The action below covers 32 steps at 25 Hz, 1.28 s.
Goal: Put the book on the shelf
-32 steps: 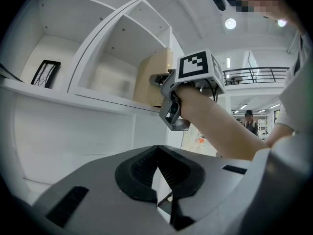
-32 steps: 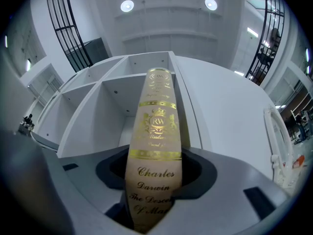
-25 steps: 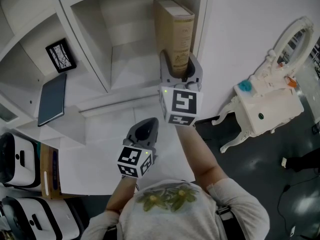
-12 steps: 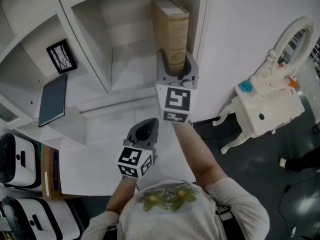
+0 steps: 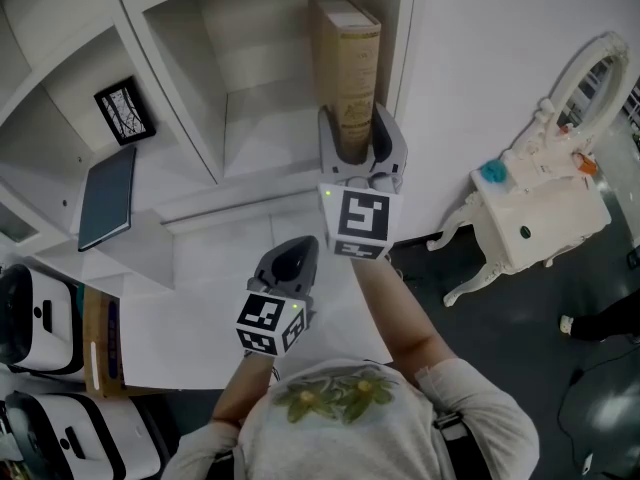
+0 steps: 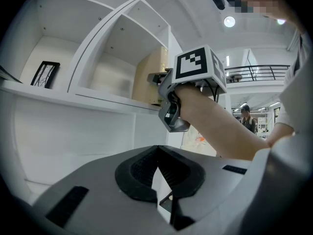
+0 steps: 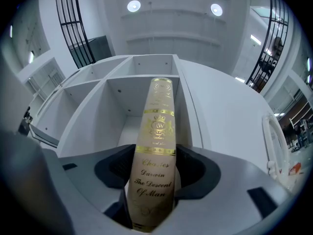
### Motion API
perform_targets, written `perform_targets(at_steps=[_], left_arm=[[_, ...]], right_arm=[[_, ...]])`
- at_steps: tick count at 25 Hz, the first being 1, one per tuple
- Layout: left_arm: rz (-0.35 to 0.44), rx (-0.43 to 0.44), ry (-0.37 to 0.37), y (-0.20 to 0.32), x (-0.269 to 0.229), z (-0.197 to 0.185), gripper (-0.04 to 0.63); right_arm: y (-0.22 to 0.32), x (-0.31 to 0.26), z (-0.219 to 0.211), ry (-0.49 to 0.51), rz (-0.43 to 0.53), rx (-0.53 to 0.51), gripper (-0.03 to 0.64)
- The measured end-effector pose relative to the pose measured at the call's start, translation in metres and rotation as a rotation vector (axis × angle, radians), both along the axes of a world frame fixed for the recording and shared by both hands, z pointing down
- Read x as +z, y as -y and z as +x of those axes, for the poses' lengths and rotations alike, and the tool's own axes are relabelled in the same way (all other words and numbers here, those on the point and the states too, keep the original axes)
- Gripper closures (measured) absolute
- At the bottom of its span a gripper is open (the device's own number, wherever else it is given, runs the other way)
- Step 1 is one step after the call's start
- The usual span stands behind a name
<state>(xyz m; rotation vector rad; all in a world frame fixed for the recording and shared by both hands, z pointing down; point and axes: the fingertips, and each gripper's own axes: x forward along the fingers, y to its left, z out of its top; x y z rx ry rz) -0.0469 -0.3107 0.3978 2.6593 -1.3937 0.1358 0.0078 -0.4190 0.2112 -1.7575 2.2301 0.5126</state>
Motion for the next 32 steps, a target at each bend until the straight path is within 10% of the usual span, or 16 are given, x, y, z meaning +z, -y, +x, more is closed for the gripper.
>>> perform_targets(at_steps=[32], left_arm=[[0.012, 0.0, 0.01, -0.018, -0.003, -0.002, 0.568]], right_arm=[[-0.017, 0.015, 0.004, 0.049, -0.04, -0.015, 0.411]])
